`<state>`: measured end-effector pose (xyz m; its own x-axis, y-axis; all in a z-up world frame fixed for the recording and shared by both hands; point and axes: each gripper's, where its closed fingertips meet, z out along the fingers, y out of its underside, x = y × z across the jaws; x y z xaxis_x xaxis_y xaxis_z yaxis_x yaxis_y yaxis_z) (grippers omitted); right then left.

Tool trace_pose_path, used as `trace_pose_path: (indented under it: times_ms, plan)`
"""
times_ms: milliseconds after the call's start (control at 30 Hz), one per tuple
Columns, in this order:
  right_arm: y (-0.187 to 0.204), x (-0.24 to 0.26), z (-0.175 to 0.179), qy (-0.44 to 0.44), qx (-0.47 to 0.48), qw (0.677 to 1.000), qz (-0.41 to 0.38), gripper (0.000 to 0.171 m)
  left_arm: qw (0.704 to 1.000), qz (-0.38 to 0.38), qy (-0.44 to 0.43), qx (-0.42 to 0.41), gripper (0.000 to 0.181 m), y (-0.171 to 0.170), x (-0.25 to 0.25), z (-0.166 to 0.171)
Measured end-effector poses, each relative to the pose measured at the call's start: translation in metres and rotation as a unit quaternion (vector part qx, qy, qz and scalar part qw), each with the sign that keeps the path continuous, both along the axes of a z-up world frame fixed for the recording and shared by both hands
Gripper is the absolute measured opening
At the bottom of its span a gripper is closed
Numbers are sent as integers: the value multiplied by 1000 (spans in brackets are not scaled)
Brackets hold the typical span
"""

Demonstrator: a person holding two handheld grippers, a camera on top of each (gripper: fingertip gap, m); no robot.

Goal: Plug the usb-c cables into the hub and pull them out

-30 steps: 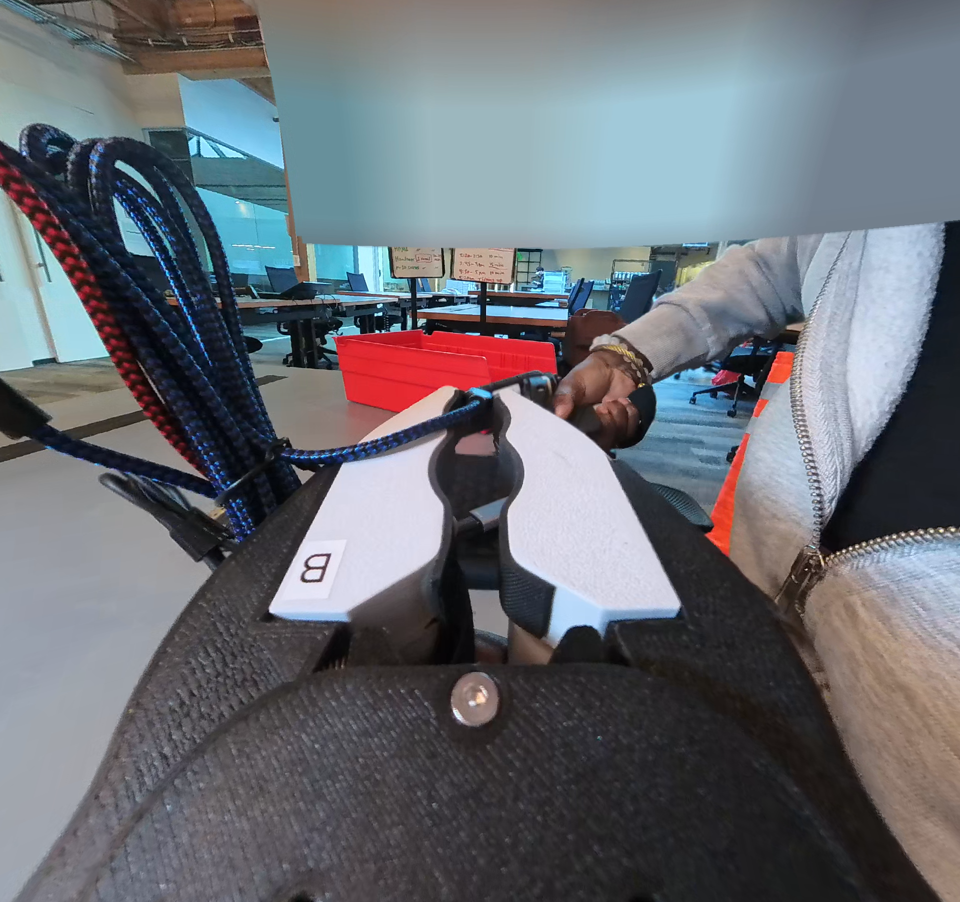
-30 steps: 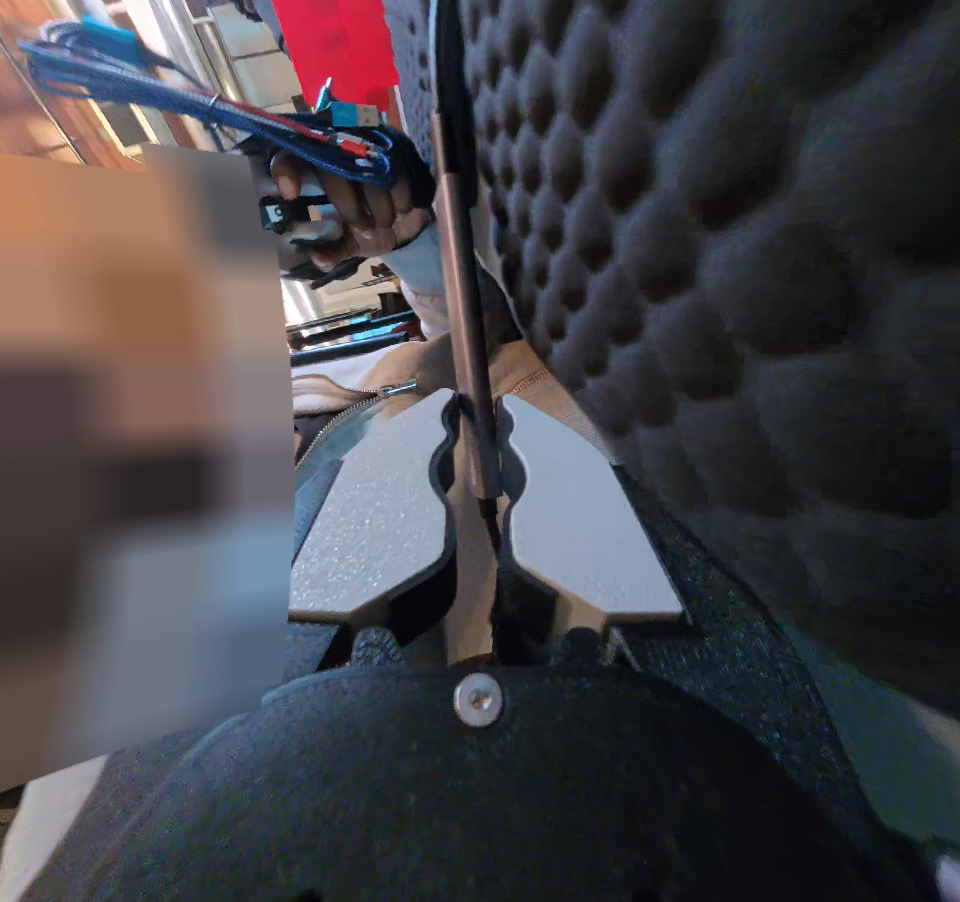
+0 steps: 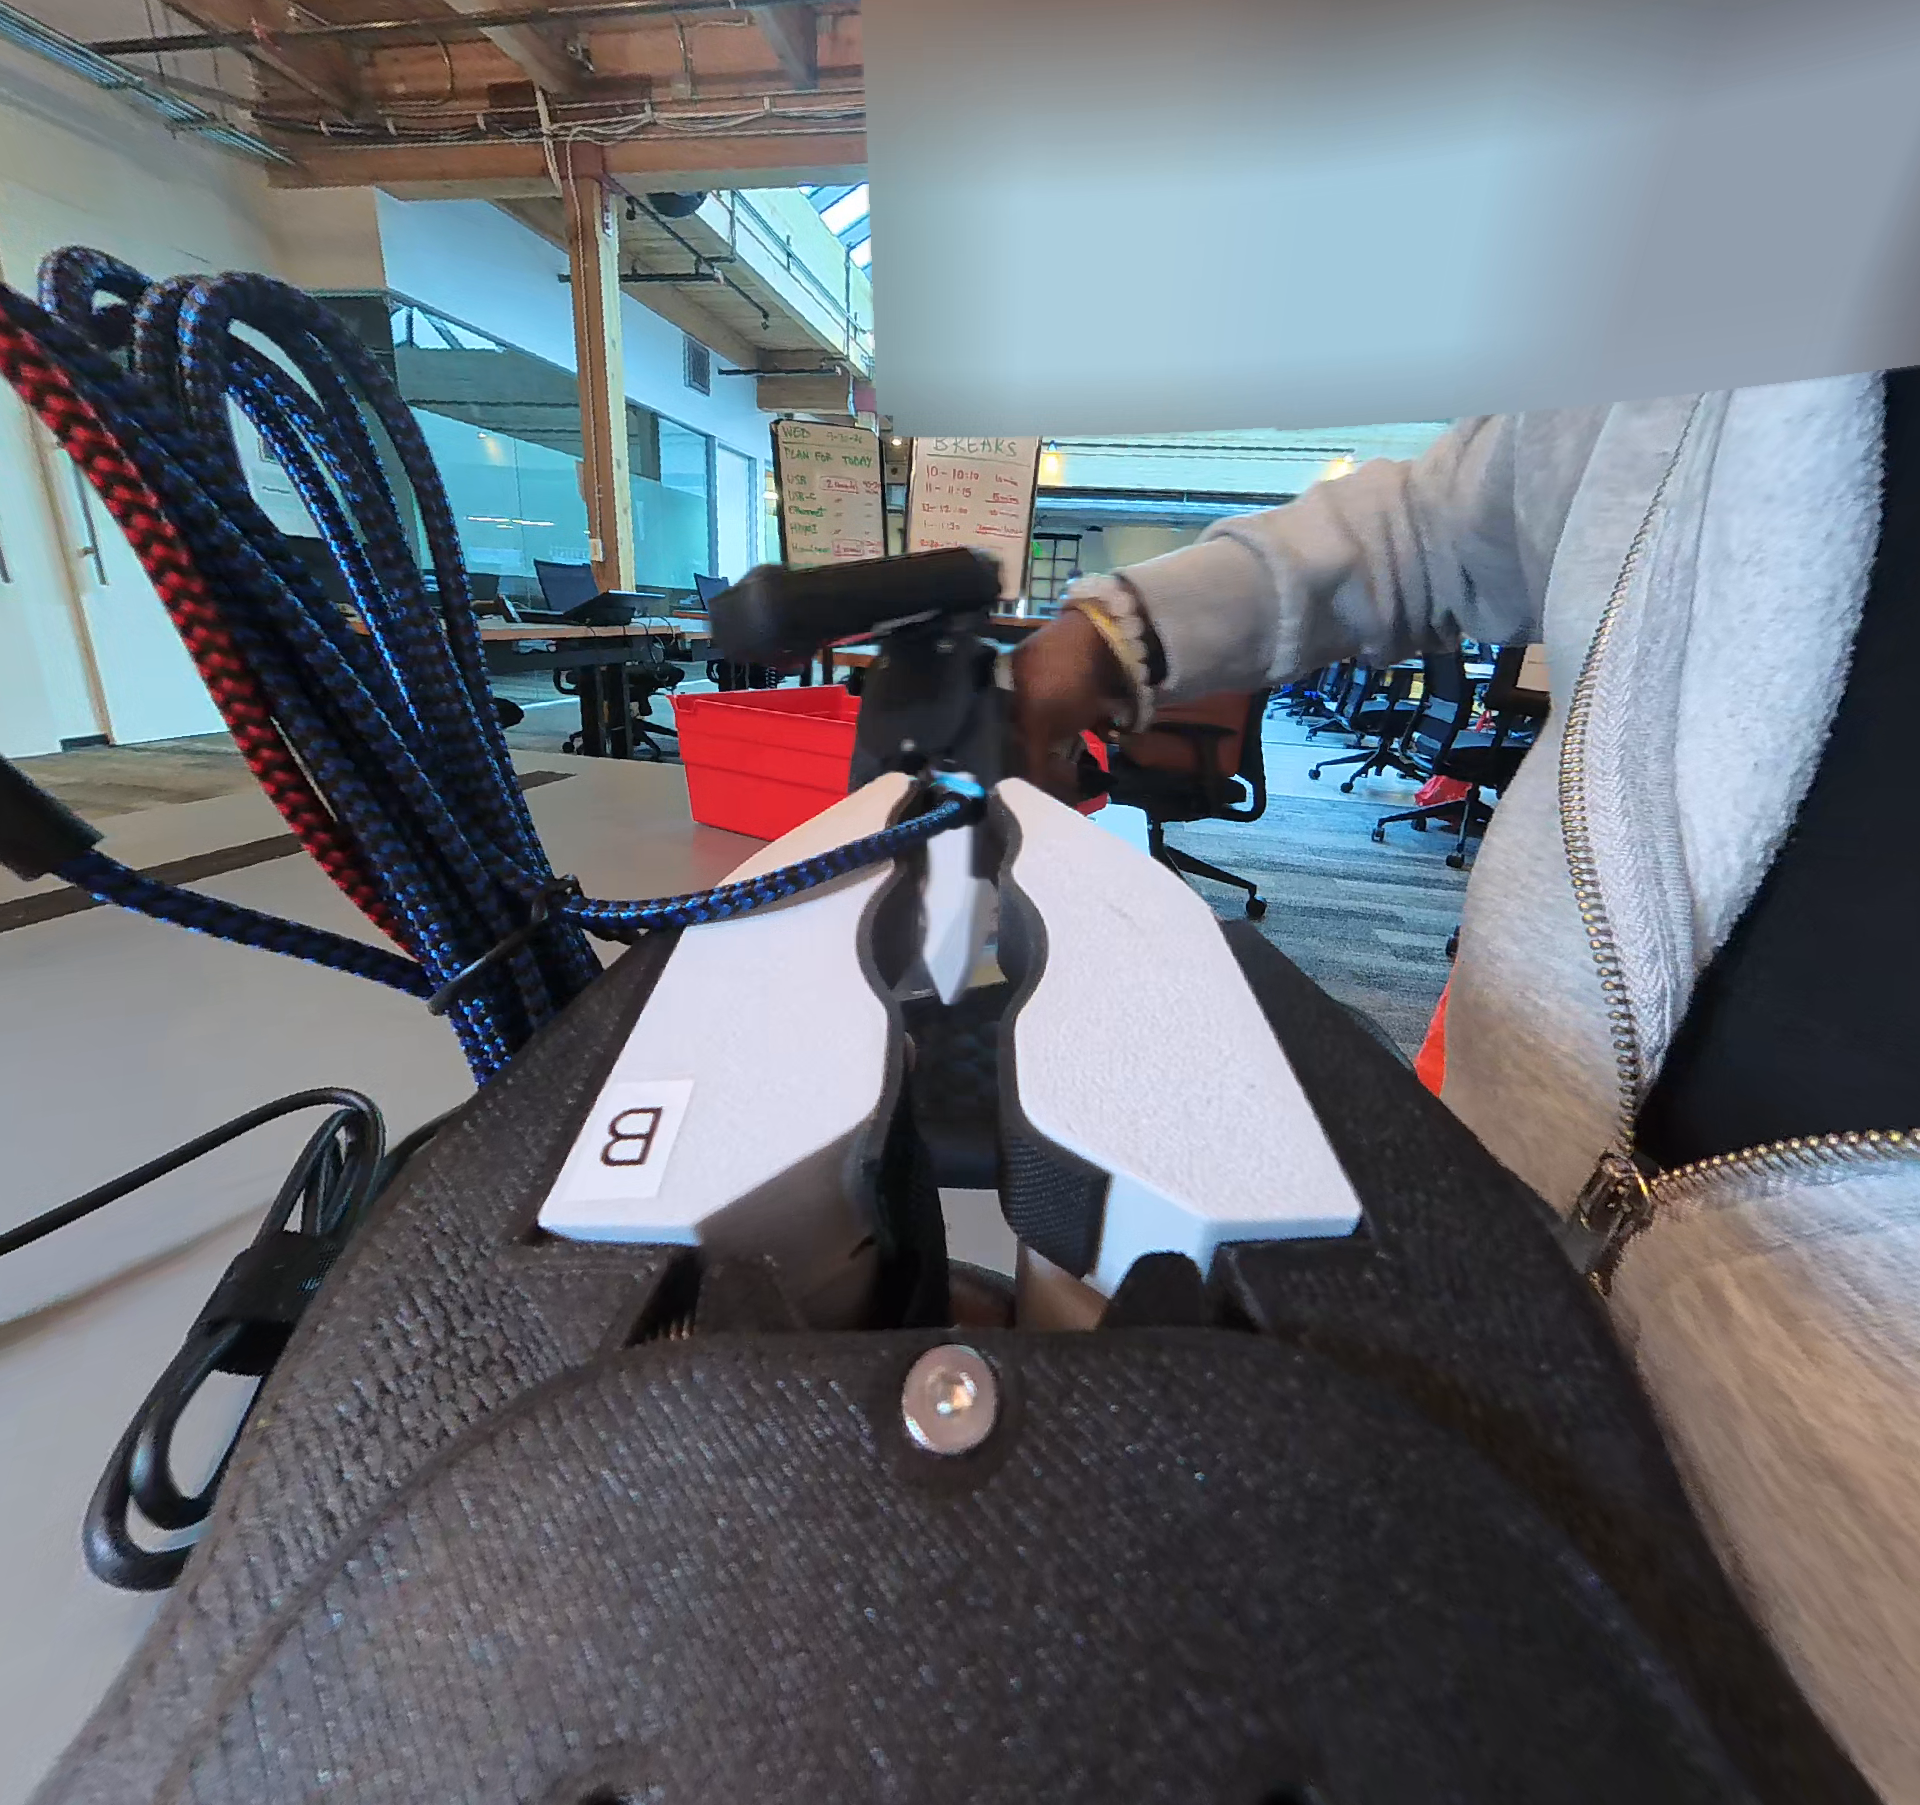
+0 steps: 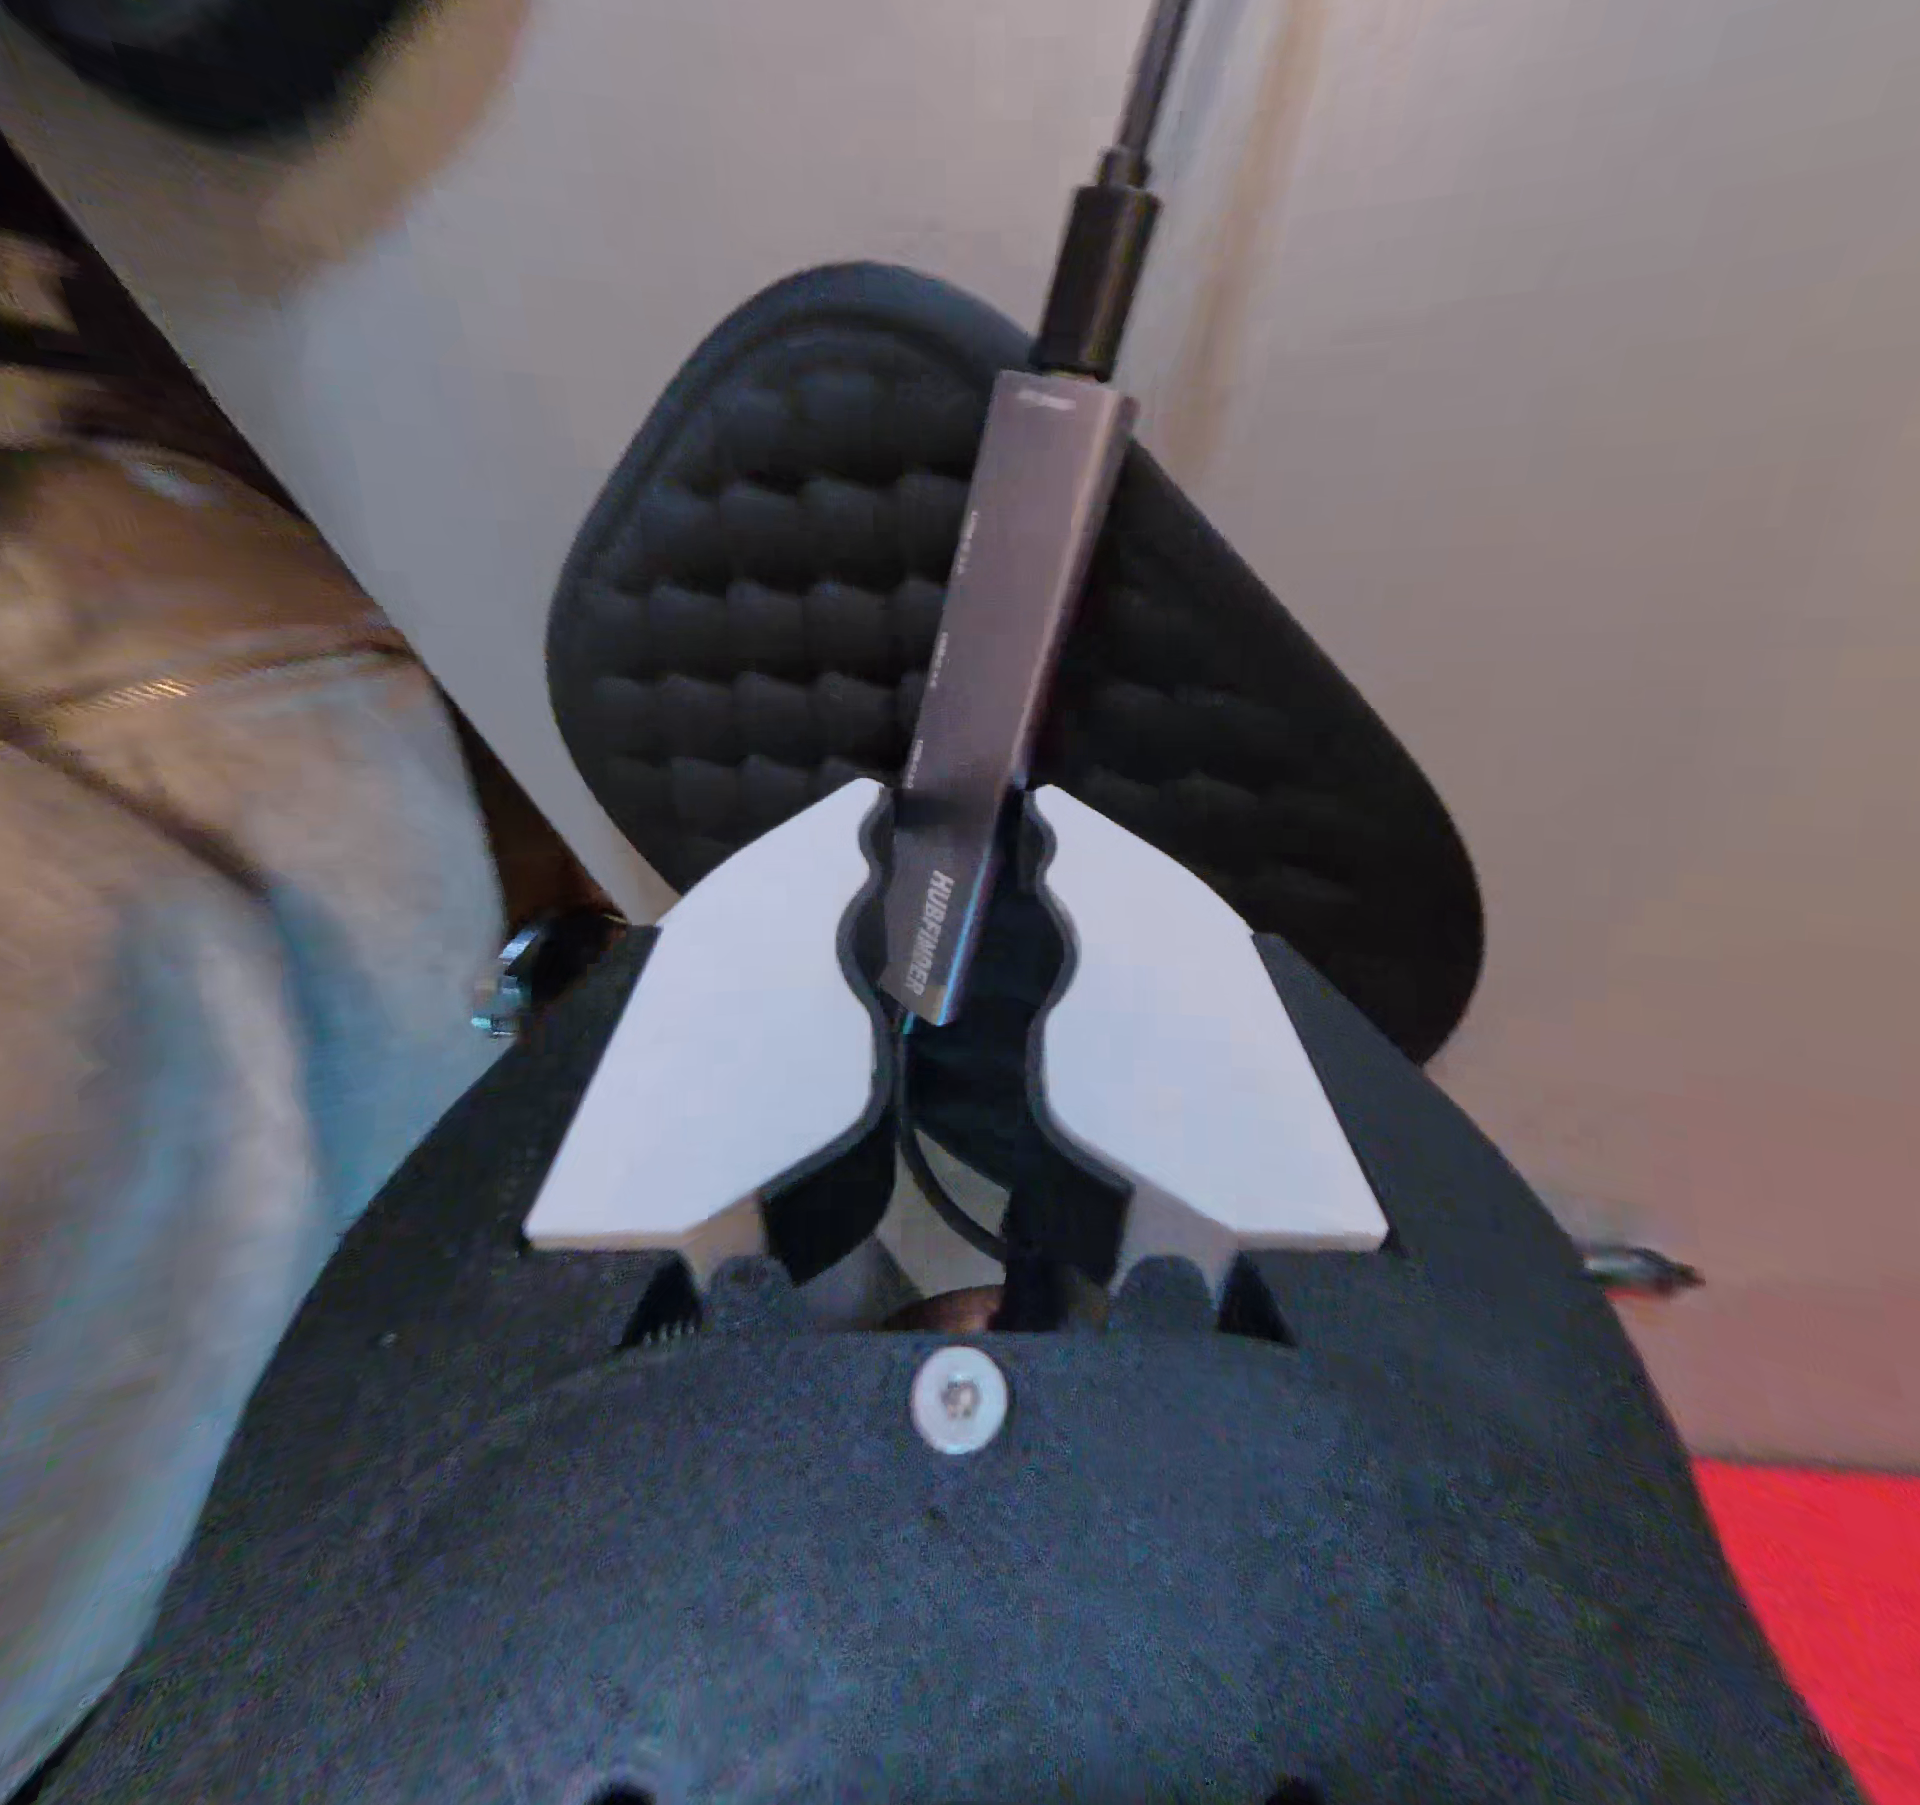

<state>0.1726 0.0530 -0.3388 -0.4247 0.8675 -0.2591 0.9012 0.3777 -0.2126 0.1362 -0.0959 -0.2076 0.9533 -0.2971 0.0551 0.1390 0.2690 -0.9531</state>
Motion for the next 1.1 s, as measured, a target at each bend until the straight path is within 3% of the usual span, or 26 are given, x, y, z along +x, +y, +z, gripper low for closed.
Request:
trace_pose_path:
  times_ms: [133,267,333,400,467,533,900,1100]
  plan:
    - [-2,-2,0,-62,-125,987,-82,20,1000,0,1,-2,12,0,1,-1]
    - [-7,-6,4,-71,-194,972,-111,9,1000,1,0,-3,12,1,0,-1]
    - [-10,-9,4,-24,-152,984,-93,9,1000,2,0,-3,11,1,0,-1]
    - [-9,-10,5,51,-26,998,-12,9,1000,3,-2,-3,11,1,-1,-1]
    - [-10,-7,5,102,102,987,76,8,1000,1,-3,-4,12,1,-1,-1]
    - [-16,-4,3,114,158,973,120,8,1000,0,-2,-4,11,1,-1,-1]
    - [-20,-5,-6,36,178,971,155,9,1000,6,5,-1,12,1,0,-2]
    - [-21,-6,-2,42,103,988,104,9,1000,15,4,-5,12,2,-2,-3]
